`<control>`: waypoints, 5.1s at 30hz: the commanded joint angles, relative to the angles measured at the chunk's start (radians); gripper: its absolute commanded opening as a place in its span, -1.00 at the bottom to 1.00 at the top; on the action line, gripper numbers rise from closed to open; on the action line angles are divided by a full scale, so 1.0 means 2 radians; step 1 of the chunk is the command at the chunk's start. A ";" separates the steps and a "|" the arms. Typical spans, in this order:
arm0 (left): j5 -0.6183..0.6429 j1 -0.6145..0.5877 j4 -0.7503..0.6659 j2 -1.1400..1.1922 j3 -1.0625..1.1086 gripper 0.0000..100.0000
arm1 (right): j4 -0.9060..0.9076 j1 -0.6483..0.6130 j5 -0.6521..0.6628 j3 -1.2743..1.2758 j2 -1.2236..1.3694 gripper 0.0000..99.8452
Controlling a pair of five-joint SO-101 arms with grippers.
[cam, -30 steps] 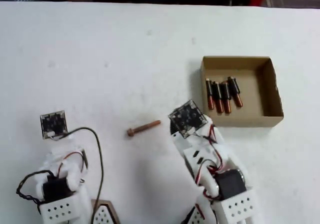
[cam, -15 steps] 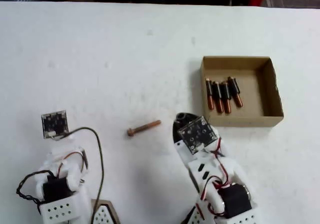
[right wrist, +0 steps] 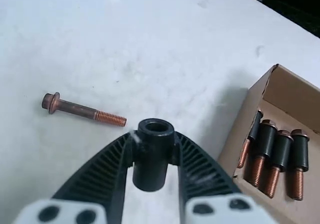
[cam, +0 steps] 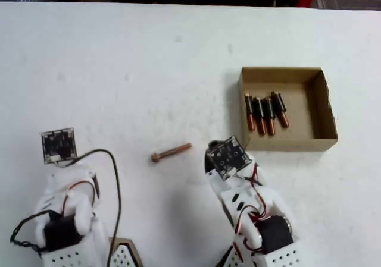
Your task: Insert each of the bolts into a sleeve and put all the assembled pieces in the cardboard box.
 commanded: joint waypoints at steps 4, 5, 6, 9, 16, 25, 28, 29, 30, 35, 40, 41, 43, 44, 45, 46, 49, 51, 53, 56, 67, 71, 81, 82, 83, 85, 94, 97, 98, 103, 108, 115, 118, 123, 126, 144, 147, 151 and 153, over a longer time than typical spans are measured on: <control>-0.004 0.032 0.047 -0.001 -0.104 -0.95 | -0.025 -0.002 -0.003 0.008 -0.007 -0.97; -0.004 0.036 0.045 -0.001 -0.107 -0.95 | -0.025 -0.002 -0.003 0.008 -0.007 -0.97; -0.004 0.040 0.041 -0.001 -0.111 -0.95 | -0.025 -0.002 -0.003 0.008 -0.007 -0.97; -0.005 0.044 0.025 -0.001 -0.126 -0.95 | -0.024 -0.002 -0.003 0.009 -0.007 -0.97; -0.005 0.044 0.014 0.055 -0.209 -0.95 | -0.023 -0.002 -0.002 0.009 -0.007 -0.97; -0.007 0.058 0.045 0.297 -0.404 -0.95 | -0.023 -0.002 -0.002 0.009 -0.007 -0.97; -0.007 0.095 0.091 0.381 -0.440 -0.95 | -0.023 -0.002 -0.002 0.009 -0.007 -0.97; -0.007 0.107 0.105 0.411 -0.450 -0.95 | -0.023 -0.002 -0.002 0.009 -0.007 -0.97; -0.007 0.118 0.117 0.441 -0.458 -0.95 | -0.023 -0.002 -0.002 0.009 -0.007 -0.97; -0.008 0.146 0.141 0.580 -0.514 -0.95 | -0.025 -0.002 -0.002 0.017 -0.007 -0.97; -0.008 0.148 0.163 0.689 -0.572 -0.95 | -0.025 -0.002 -0.002 0.017 -0.007 -0.97; -0.010 0.148 0.173 0.706 -0.585 -0.95 | -0.025 -0.002 -0.002 0.017 -0.007 -0.97; -0.044 0.148 0.193 0.745 -0.611 -0.95 | -0.025 -0.002 -0.002 0.017 -0.007 -0.97; -0.074 0.148 0.205 0.764 -0.623 -0.95 | -0.025 -0.002 -0.002 0.017 -0.007 -0.97; -0.110 0.148 0.210 0.784 -0.633 -0.95 | -0.025 -0.002 -0.002 0.017 -0.007 -0.97; -0.147 0.148 0.213 0.802 -0.641 -0.95 | -0.025 -0.002 -0.002 0.017 -0.007 -0.97; -0.236 0.148 0.207 0.856 -0.657 -0.95 | -0.025 -0.002 -0.002 0.017 -0.007 -0.97; -0.269 0.149 0.200 0.886 -0.661 -0.95 | -0.025 -0.002 -0.002 0.017 -0.007 -0.97; -0.276 0.152 0.191 0.913 -0.661 -0.95 | -0.025 -0.002 -0.002 0.017 -0.007 -0.97; -0.289 0.155 0.176 0.935 -0.662 -0.95 | -0.025 -0.001 -0.002 0.017 -0.007 -0.97; -0.325 0.231 0.173 0.939 -0.676 -0.94 | -0.040 0.056 -0.002 0.017 -0.007 -0.97; -0.298 0.273 0.173 0.939 -0.676 -0.87 | -0.051 0.081 -0.002 0.017 -0.007 -0.97; -0.286 0.327 0.115 0.939 -0.647 -0.59 | -0.071 0.137 -0.002 0.017 -0.007 -0.97; -0.286 0.338 0.110 0.939 -0.636 -0.59 | -0.071 0.139 -0.002 0.017 -0.007 -0.97; -0.287 0.351 0.107 0.939 -0.628 -0.59 | -0.071 0.141 -0.002 0.017 -0.007 -0.97; -0.288 0.376 0.106 0.939 -0.619 -0.59 | -0.071 0.142 -0.002 0.017 -0.007 -0.97; -0.332 0.410 0.084 0.939 -0.611 -0.59 | -0.071 0.143 -0.002 0.017 -0.007 -0.97; -0.334 0.415 0.081 0.940 -0.611 -0.58 | -0.071 0.143 -0.002 0.017 -0.007 -0.97; -0.334 0.415 0.081 0.940 -0.611 -0.55 | -0.071 0.143 -0.002 0.017 -0.007 -0.97; -0.334 0.417 0.057 0.939 -0.588 -0.45 | -0.071 0.143 -0.002 0.017 -0.007 -0.97; -0.334 0.413 -0.002 0.939 -0.550 -0.46 | -0.071 0.143 -0.002 0.017 -0.007 -0.97; -0.334 0.412 -0.019 0.939 -0.542 -0.46 | -0.071 0.143 -0.002 0.017 -0.007 -0.97; -0.334 0.410 -0.042 0.939 -0.526 -0.47 | -0.071 0.143 -0.002 0.017 -0.007 -0.97; -0.334 0.409 -0.054 0.939 -0.512 -0.47 | -0.070 0.143 -0.002 0.017 -0.007 -0.97; -0.334 0.398 -0.054 0.939 -0.513 -0.50 | -0.070 0.143 -0.002 0.017 -0.007 -0.97; -0.334 0.354 -0.078 0.939 -0.513 -0.92 | -0.070 0.143 -0.002 0.017 -0.007 -0.97; -0.334 0.354 -0.078 0.939 -0.513 -0.92 | -0.070 0.143 -0.002 0.017 -0.007 -0.97; -0.334 0.353 -0.066 0.936 -0.515 -0.82 | -0.070 0.143 -0.002 0.017 -0.007 -0.97; -0.334 0.348 -0.053 0.935 -0.531 -0.68 | -0.070 0.143 -0.002 0.017 -0.007 -0.97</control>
